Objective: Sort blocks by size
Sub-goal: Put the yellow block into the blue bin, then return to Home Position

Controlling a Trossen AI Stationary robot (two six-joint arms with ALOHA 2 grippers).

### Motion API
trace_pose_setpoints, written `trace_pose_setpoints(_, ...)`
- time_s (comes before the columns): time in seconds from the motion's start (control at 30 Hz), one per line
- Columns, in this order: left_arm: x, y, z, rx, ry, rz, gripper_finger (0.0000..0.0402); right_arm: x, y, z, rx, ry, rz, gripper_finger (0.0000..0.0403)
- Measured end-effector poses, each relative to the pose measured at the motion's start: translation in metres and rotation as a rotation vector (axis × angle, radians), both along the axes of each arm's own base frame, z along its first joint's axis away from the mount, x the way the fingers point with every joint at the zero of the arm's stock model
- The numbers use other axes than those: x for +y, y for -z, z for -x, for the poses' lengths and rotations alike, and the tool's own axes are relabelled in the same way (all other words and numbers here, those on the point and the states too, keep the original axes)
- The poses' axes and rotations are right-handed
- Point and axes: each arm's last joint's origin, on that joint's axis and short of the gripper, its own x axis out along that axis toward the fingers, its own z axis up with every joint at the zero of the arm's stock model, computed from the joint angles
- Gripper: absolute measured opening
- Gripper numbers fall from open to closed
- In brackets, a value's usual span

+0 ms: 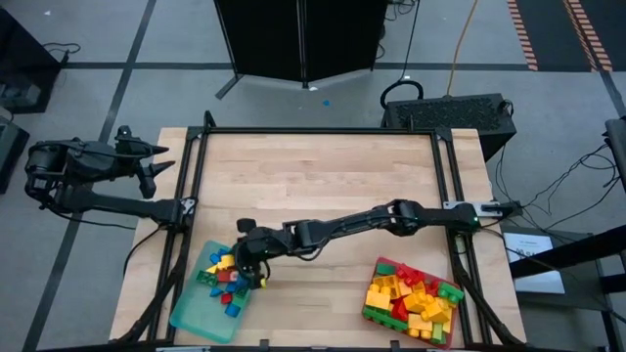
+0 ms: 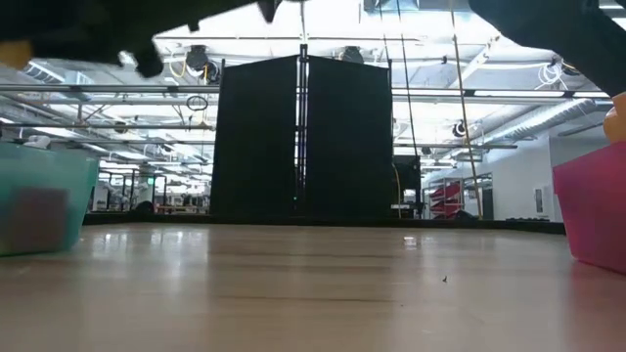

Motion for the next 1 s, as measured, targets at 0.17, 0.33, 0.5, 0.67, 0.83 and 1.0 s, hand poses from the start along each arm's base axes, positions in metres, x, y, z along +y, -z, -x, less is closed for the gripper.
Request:
trace_pose_setpoints(0.17,0.0,0.0,0.0,-0.001,-0.001,0.001,0.0187,0.001,0.019,-0.003,0.054,-0.054,-0.068,0.0114)
trace_pose_setpoints(0.33,0.0,0.0,0.0,0.001,0.001,-0.001,0.0187,0.0,0.019,-0.004,0.039,-0.056,-0.045,0.0197)
trace_pose_setpoints(0.5,0.0,0.0,0.0,0.001,0.002,-0.002,0.0187,-0.003,0.019,-0.004,0.058,-0.021,-0.109,0.0271)
trace_pose_setpoints(0.67,0.0,-0.001,-0.001,-0.02,0.001,0.0,0.0187,-0.009,0.01,-0.004,0.062,0.037,-0.214,0.0274)
trace_pose_setpoints(0.83,0.0,-0.009,-0.007,-0.122,0.01,0.003,0.0187,-0.038,-0.05,0.009,0.01,0.07,-0.313,0.0261)
trace_pose_setpoints(1.0,0.0,-0.016,-0.011,-0.21,0.009,0.004,0.0187,-0.056,-0.175,0.079,-0.084,0.049,-0.239,0.0258)
